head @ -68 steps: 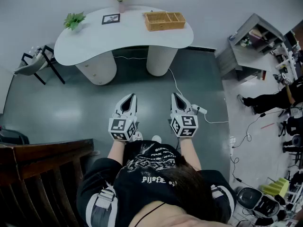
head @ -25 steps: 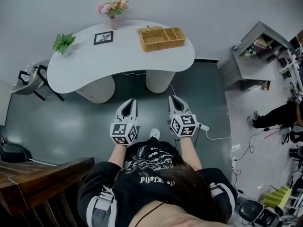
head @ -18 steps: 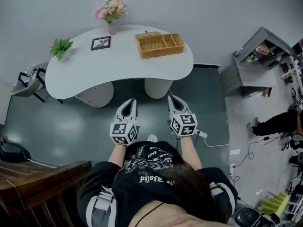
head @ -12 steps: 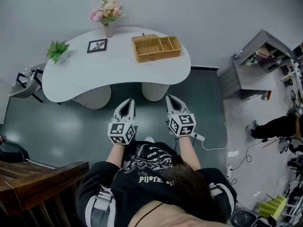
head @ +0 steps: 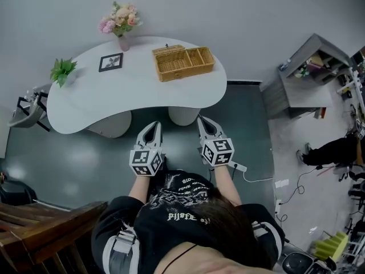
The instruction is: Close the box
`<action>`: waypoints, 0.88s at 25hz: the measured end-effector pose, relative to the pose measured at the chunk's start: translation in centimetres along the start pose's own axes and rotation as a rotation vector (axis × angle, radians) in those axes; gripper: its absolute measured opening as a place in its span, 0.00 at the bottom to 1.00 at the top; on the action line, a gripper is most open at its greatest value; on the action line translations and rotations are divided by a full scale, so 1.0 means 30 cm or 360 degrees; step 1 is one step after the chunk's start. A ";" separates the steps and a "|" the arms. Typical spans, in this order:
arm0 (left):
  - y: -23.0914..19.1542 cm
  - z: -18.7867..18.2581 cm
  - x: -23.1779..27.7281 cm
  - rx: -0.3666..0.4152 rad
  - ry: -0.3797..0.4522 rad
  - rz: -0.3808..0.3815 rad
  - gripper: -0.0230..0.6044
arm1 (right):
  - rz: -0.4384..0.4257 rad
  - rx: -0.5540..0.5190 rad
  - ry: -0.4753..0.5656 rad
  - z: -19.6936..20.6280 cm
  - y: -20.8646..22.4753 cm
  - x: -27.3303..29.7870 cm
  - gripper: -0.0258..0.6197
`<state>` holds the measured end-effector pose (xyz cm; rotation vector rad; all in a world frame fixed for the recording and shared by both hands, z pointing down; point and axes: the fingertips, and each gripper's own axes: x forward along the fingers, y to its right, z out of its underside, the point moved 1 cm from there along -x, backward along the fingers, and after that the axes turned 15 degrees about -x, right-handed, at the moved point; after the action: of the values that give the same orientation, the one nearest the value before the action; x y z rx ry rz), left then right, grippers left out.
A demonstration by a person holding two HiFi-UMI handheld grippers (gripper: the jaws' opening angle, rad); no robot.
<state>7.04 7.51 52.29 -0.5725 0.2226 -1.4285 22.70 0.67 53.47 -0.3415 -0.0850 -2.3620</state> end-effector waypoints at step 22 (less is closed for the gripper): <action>-0.364 -0.366 0.492 0.0098 -0.0121 0.0140 0.08 | 0.0088 0.0110 -0.0063 -0.185 0.112 0.586 0.08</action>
<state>-5.46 -9.83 51.24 -0.5588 0.1408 -1.3217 11.58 -14.39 52.74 -0.3525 -0.1736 -2.2919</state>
